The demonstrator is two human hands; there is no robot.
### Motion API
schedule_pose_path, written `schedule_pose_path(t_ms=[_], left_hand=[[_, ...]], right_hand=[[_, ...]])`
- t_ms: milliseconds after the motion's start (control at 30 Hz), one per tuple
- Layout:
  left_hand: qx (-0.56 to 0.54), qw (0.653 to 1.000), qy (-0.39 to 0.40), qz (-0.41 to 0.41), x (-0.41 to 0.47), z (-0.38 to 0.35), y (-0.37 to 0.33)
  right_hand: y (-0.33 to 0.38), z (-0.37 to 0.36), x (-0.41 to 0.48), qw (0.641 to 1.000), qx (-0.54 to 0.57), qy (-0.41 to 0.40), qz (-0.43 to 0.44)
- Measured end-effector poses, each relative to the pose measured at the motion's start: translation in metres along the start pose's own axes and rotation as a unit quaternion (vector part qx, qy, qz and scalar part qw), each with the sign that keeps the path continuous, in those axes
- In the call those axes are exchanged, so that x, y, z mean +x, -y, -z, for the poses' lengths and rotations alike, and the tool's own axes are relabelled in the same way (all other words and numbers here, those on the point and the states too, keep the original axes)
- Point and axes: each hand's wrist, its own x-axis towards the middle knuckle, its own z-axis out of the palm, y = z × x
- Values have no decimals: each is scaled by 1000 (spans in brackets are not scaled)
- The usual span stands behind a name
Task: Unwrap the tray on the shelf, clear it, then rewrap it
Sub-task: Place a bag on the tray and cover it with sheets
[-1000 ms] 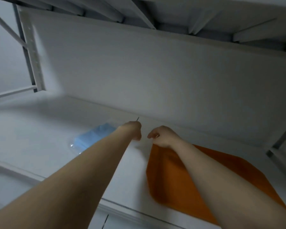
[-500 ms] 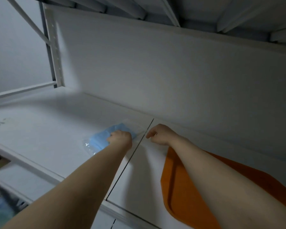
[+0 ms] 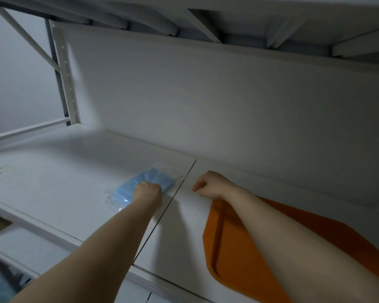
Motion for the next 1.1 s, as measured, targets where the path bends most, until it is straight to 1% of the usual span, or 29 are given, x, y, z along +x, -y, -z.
schedule_pose_path(t_ms=[100,267,367,467,533,600,633,733,833,900,967,1033,1100], left_hand=[[-7,1000,11,-9,2,-1,6],[-18,998,54,-36,6,3,13],[-39,998,46,-29,7,9,20],[-115,993,29,-4,8,18,29],[-198,980,15,19,8,25,36],[-302,952,3,52,9,35,37],[-358,931,-1,65,9,40,35],[-510,856,-21,81,7,57,30],[-613,784,-34,92,3,70,27],[-663,742,-19,101,0,77,26],[-701,707,8,95,-1,81,22],[-730,675,41,101,0,84,16],[-756,644,72,97,2,84,10]], right_hand=[[9,-8,1,1000,5,2,-4],[35,-25,13,1000,26,-4,0],[46,-33,20,999,37,-1,4],[49,-36,24,999,42,-5,-8],[51,-39,25,999,46,-13,-21],[51,-40,27,997,54,-25,-40],[53,-40,28,996,61,-32,-50],[55,-34,26,990,107,-52,-82],[54,-28,22,968,200,-85,-122],[49,-25,18,945,254,-108,-174],[40,-24,16,913,310,-134,-228],[31,-21,14,874,368,-161,-276],[21,-16,11,833,425,-179,-306]])
